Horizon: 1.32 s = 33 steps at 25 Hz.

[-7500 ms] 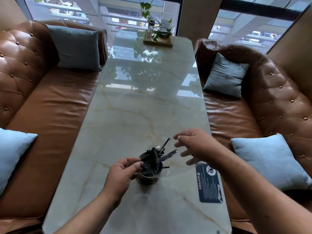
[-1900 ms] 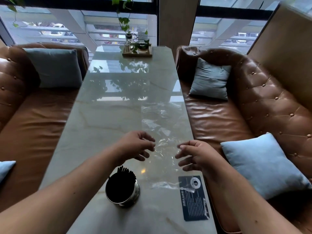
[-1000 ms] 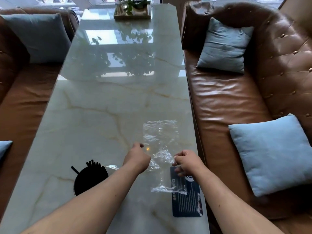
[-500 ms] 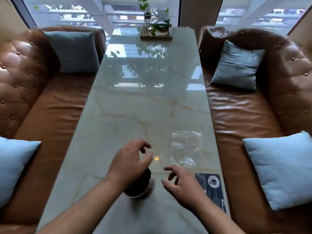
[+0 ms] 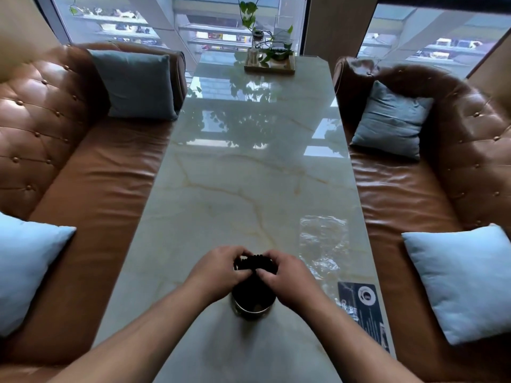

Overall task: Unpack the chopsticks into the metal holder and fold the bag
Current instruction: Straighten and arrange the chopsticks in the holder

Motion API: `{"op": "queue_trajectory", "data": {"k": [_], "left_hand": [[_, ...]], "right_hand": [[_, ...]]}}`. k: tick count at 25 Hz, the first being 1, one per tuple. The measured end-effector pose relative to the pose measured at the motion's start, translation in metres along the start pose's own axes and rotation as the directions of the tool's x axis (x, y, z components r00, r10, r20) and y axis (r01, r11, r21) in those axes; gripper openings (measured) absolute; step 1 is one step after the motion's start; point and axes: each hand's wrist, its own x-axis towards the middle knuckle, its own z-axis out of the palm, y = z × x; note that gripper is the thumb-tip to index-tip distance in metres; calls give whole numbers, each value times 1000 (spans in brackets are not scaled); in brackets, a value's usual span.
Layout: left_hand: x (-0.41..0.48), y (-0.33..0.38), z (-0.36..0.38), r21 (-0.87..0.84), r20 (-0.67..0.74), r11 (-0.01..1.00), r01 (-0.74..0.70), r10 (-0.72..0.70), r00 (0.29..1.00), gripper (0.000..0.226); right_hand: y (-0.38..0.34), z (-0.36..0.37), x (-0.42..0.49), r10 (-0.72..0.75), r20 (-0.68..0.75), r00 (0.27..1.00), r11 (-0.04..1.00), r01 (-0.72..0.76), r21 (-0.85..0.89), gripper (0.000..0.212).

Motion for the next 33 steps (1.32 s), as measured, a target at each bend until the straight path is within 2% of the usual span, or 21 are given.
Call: {"op": "queue_trajectory", "data": {"k": [2, 5, 8, 10, 14, 17, 22, 25, 27, 29, 30, 31, 33], "left_hand": [[-1, 0, -1, 38, -20, 998, -50, 51, 999, 27], [-5, -5, -6, -24, -3, 1000, -2, 2, 1000, 24], [-7, -3, -9, -126, 52, 991, 52, -46, 998, 40], [-10, -2, -8, -138, 32, 989, 46, -41, 999, 48], [-16, -1, -6, -63, -57, 998, 10, -14, 998, 19], [-18, 5, -11, -37, -50, 999, 1, -3, 999, 11], [-19, 22, -61, -11, -65, 999, -50, 49, 997, 8], [-28, 33, -100, -42, -81, 997, -64, 61, 995, 7], [-36, 34, -127, -120, -102, 990, -72, 60, 993, 8], [-43, 27, -153, -334, -188, 939, -81, 18, 982, 10], [-47, 21, -163, -476, -242, 874, -91, -31, 970, 10], [-50, 16, -167, -622, -277, 776, -106, -92, 956, 11], [-53, 12, -160, -847, -258, 519, -114, -214, 942, 12]], "right_hand": [[-6, -4, 6, -12, 36, 999, 999, 14, -42, 25], [-11, -17, 12, -9, 106, 994, 995, 20, -101, 24], [-15, -21, 12, -25, 133, 991, 986, 46, -158, 33], [-13, -17, 5, -23, 96, 995, 987, 37, -155, 45], [1, -15, -10, -11, -10, 1000, 999, 11, -50, 48], [6, -12, -18, -21, -56, 998, 999, 19, -36, 45], [12, -21, -29, -11, -143, 990, 1000, 15, 27, 26], [11, -31, -36, -10, -131, 991, 999, 15, 37, 17], [9, -37, -43, -21, -144, 989, 999, 28, 47, 14], [7, -43, -50, -32, -194, 980, 993, 52, 102, 19], [5, -46, -54, -31, -211, 977, 986, 65, 156, 24], [1, -48, -57, -22, -197, 980, 970, 69, 231, 30], [-14, -48, -63, -4, 5, 1000, 888, 2, 460, 38]]}}
